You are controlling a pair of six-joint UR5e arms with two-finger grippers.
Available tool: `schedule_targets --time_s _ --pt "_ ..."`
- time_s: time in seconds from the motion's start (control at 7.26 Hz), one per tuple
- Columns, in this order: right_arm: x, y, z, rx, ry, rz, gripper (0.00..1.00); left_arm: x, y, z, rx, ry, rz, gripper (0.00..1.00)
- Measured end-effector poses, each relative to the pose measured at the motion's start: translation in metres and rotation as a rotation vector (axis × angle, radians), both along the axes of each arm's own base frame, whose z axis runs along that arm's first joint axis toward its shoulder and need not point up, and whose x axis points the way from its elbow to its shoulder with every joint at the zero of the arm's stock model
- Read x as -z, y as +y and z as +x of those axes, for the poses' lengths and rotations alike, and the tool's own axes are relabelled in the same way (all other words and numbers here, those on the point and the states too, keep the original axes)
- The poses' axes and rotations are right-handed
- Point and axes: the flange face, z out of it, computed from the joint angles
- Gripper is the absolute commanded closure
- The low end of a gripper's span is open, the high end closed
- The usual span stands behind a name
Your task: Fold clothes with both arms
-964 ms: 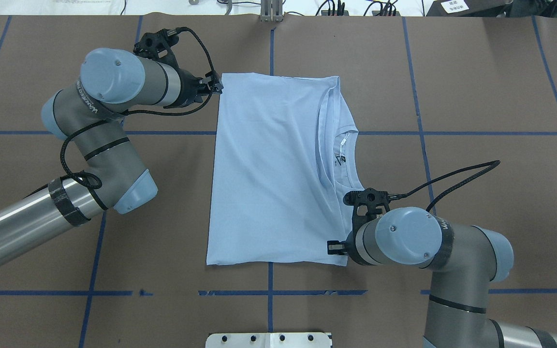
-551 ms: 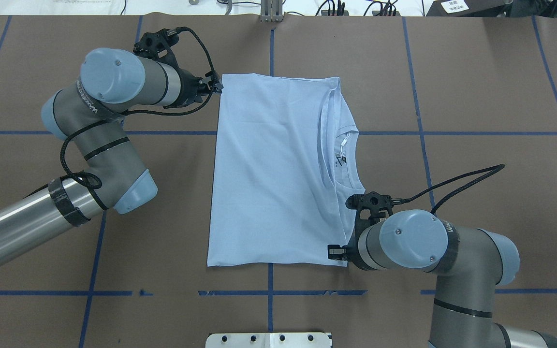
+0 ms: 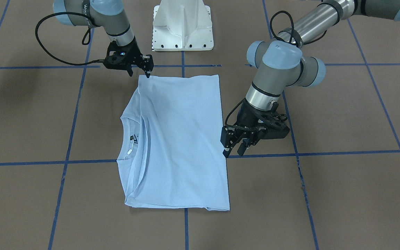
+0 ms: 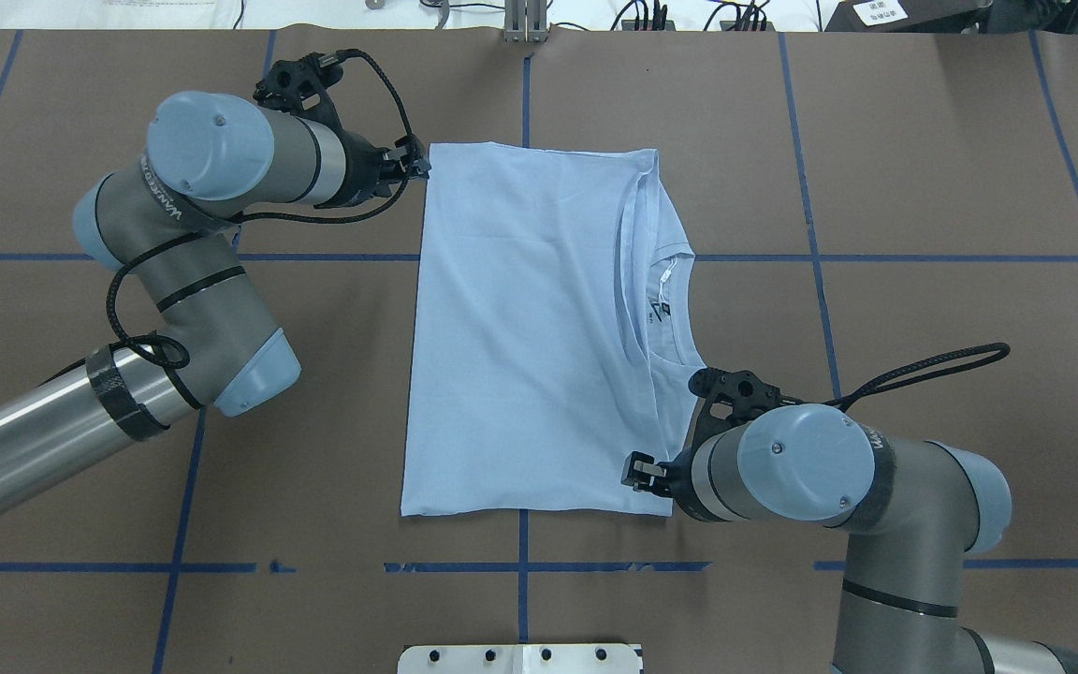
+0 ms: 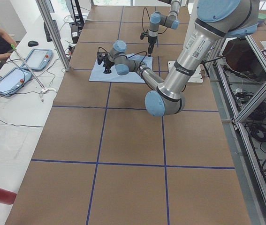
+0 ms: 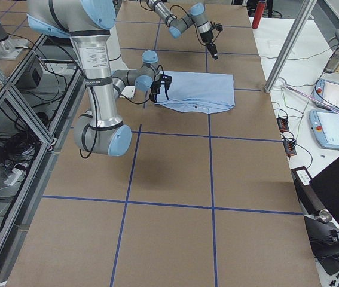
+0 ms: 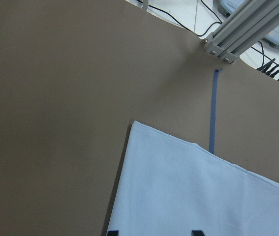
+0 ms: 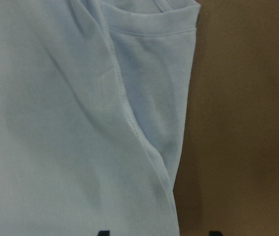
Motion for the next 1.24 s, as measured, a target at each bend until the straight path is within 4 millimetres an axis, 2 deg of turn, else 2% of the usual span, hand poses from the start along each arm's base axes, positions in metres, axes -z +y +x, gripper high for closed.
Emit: schedule_targets --time_s 0.28,0.41,0.96,1.24 --pt "0.005 -0.005 -0.010 -0.162 -0.023 -0.163 0.11 0.010 0.021 -0.028 -0.018 0.041 0.029 0.43" --pt "0.006 -0.009 -0.020 -0.208 -0.023 -0.203 0.10 0.014 0.026 -0.037 -0.031 0.058 0.033 0.43" --pt "-0.004 -0.011 -0.037 -0.242 0.006 -0.240 0.11 0.016 0.031 -0.042 -0.040 0.070 0.033 0.43" --pt "-0.006 -0.009 -0.038 -0.238 0.013 -0.242 0.22 0.017 0.031 -0.042 -0.040 0.070 0.033 0.43"
